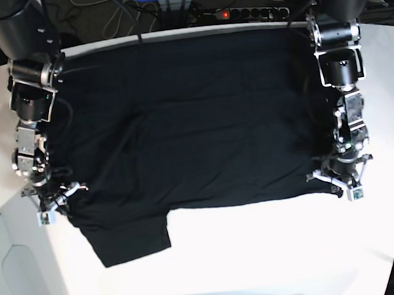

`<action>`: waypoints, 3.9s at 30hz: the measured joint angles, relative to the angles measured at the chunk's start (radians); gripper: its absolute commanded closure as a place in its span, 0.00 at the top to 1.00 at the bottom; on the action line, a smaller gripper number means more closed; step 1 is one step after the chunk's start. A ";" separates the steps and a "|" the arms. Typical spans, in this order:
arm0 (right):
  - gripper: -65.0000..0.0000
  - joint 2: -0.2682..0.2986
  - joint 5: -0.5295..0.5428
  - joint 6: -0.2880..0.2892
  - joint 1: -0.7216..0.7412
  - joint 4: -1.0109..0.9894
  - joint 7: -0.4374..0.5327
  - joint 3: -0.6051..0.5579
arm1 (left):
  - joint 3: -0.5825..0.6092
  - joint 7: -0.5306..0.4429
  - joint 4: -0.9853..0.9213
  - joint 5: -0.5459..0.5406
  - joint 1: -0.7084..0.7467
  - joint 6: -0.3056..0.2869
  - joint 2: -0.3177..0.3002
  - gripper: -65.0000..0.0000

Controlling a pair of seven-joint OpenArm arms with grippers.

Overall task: Fold the T-shirt properly
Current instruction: 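Lift the shirt's sides with both grippers and fold toward the robot, then open both grippers and release the folded shirt edge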

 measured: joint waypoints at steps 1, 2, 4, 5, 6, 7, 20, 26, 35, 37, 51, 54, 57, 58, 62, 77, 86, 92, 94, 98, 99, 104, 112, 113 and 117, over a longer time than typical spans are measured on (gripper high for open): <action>0.00 -0.005 0.002 0.000 -0.016 0.029 0.002 0.027 | 0.000 -0.001 0.018 0.000 0.009 0.000 0.000 0.00; 0.00 -0.006 -0.001 0.001 -0.031 0.054 -0.003 0.045 | -0.001 0.012 0.034 0.000 0.019 0.001 -0.001 0.00; 0.00 -0.004 -0.001 0.001 -0.050 0.093 -0.010 0.066 | -0.003 0.044 0.071 0.000 0.040 0.000 0.000 0.00; 0.00 -0.007 -0.005 0.002 -0.055 0.109 -0.013 0.077 | -0.003 0.046 0.088 0.000 0.051 0.000 0.000 0.00; 0.00 -0.011 -0.002 0.002 -0.065 0.131 -0.007 0.087 | -0.003 0.048 0.108 0.000 0.062 0.000 0.002 0.00; 0.00 -0.018 -0.001 0.002 -0.076 0.157 -0.006 0.094 | -0.003 0.049 0.125 0.000 0.070 0.000 0.002 0.00; 0.00 -0.077 -0.001 0.002 -0.276 0.536 -0.002 0.096 | -0.119 0.056 0.344 -0.003 0.213 -0.005 0.031 0.00; 0.00 -0.086 0.076 0.002 -0.362 0.650 -0.008 0.095 | -0.207 0.055 0.421 0.000 0.286 -0.001 0.069 0.00; 0.00 -0.085 0.082 0.003 -0.486 0.762 -0.010 0.119 | -0.208 0.060 0.539 -0.001 0.412 -0.002 0.072 0.00; 0.00 -0.084 0.084 0.002 -0.503 0.781 -0.006 0.126 | -0.208 0.055 0.595 -0.001 0.441 -0.001 0.075 0.00; 0.00 -0.085 0.085 0.003 -0.623 0.784 -0.007 0.125 | -0.370 0.059 0.669 -0.004 0.587 -0.004 0.210 0.00; 0.00 -0.085 0.085 0.003 -0.620 0.772 -0.005 0.120 | -0.370 0.056 0.669 -0.004 0.594 -0.005 0.210 0.00; 0.07 -0.084 0.084 0.003 -0.620 0.758 -0.043 0.119 | -0.370 0.059 0.669 -0.004 0.605 -0.004 0.210 0.05; 0.12 -0.082 0.085 0.003 -0.620 0.758 -0.079 0.119 | -0.370 0.060 0.669 -0.005 0.606 -0.004 0.210 0.11; 0.30 -0.081 0.081 0.003 -0.612 0.766 -0.119 0.121 | -0.376 0.153 0.674 -0.004 0.604 -0.004 0.210 0.36; 0.39 -0.118 0.085 0.003 -0.612 0.940 -0.125 0.118 | -0.380 0.159 0.782 0.000 0.614 -0.004 0.210 0.47; 0.39 -0.124 0.085 0.003 -0.612 0.940 -0.127 0.118 | -0.378 0.164 0.755 -0.001 0.580 -0.003 0.210 0.47; 0.39 -0.124 0.084 0.002 -0.607 0.939 -0.128 0.118 | -0.379 0.173 0.721 0.002 0.571 0.000 0.210 0.47; 0.39 -0.124 0.082 0.003 -0.594 0.937 -0.138 0.118 | -0.378 0.168 0.722 0.000 0.561 0.000 0.210 0.47; 0.39 -0.124 0.082 0.003 -0.590 0.937 -0.177 0.118 | -0.378 0.164 0.722 0.000 0.565 0.000 0.209 0.47; 0.39 -0.124 0.082 0.003 -0.593 0.937 -0.177 0.118 | -0.379 0.165 0.721 0.000 0.566 0.000 0.210 0.47; 0.39 -0.124 0.082 0.003 -0.575 0.937 -0.200 0.118 | -0.378 0.165 0.714 0.000 0.563 0.001 0.210 0.47; 0.39 -0.123 0.082 0.003 -0.572 0.937 -0.214 0.095 | -0.399 0.165 0.721 -0.001 0.573 0.001 0.212 0.47; 0.39 -0.123 0.082 0.003 -0.573 0.937 -0.214 0.095 | -0.415 0.164 0.721 0.000 0.576 0.002 0.215 0.47; 0.39 -0.124 0.082 0.003 -0.573 0.937 -0.213 0.095 | -0.451 0.165 0.718 0.000 0.581 0.008 0.225 0.47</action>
